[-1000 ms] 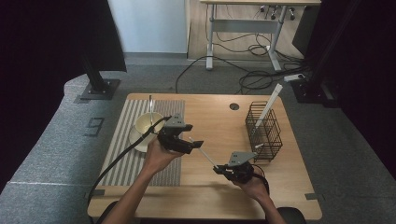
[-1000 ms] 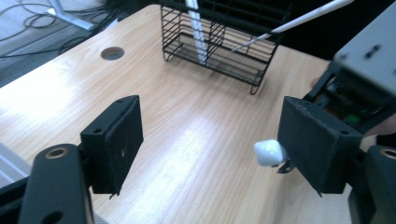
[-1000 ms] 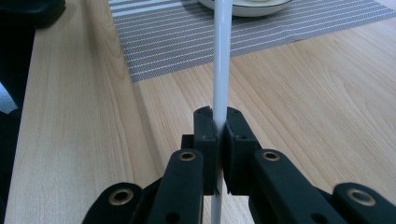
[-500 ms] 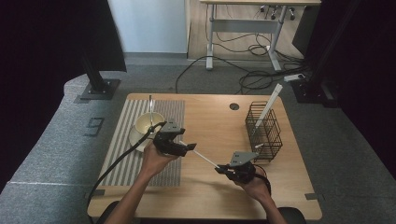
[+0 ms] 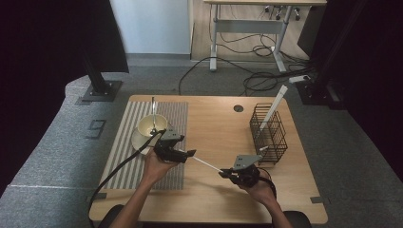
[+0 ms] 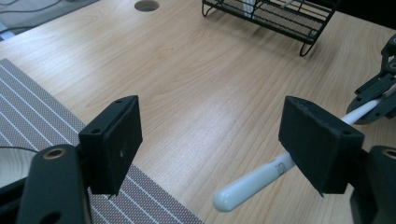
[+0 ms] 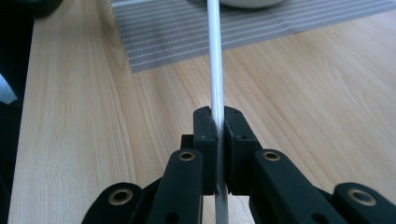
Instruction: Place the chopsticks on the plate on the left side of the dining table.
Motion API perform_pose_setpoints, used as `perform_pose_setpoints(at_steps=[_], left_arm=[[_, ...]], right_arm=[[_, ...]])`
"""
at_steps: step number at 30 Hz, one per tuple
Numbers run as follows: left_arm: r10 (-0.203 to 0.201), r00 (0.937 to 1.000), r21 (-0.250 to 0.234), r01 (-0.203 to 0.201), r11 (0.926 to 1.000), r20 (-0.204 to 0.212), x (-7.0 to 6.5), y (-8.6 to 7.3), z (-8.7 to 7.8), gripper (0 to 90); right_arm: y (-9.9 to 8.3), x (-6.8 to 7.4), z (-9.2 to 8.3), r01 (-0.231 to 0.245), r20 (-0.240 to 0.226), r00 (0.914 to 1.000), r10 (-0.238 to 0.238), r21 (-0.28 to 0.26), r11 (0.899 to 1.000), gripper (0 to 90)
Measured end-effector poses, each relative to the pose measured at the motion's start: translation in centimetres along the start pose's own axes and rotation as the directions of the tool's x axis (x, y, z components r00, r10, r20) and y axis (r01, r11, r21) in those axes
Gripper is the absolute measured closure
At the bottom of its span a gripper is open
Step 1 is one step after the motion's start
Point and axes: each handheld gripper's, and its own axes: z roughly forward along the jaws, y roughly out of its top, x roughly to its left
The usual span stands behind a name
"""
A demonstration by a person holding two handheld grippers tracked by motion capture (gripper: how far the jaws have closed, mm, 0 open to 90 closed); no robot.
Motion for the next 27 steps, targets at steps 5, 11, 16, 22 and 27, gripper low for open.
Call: perform_pose_setpoints(at_steps=[5, 11, 16, 22, 27], left_arm=[[0.048, 0.9979, 0.067, -0.051, 0.9964, 0.044, -0.5, -0.1, 0.1, 10.0], [0.151, 0.9859, 0.132, -0.159, 0.9784, 0.072, -2.0, -0.7, 0.9, 14.3], [0.240, 0.9658, 0.174, -0.254, 0.9513, 0.097, -3.2, -0.8, 1.5, 20.2], [0.323, 0.9376, 0.206, -0.344, 0.9161, 0.128, -4.3, -0.9, 2.0, 35.4], [0.371, 0.9168, 0.238, -0.397, 0.8863, 0.148, -4.8, -1.2, 2.1, 46.2]], right_arm=[[-0.1, -0.5, -0.3, -0.005, -0.018, 0.9998, 0.006, 0.039, 0.999, 84.9], [0.1, -0.8, -0.6, 0.012, -0.044, 0.9990, -0.008, 0.088, 0.996, 84.9], [0.7, -1.0, -0.8, 0.045, -0.069, 0.9970, -0.036, 0.134, 0.990, 84.9], [1.4, -0.9, -0.8, 0.080, -0.094, 0.9936, -0.063, 0.185, 0.979, 84.9], [1.7, -0.9, -0.6, 0.100, -0.114, 0.9906, -0.076, 0.223, 0.970, 84.8]])
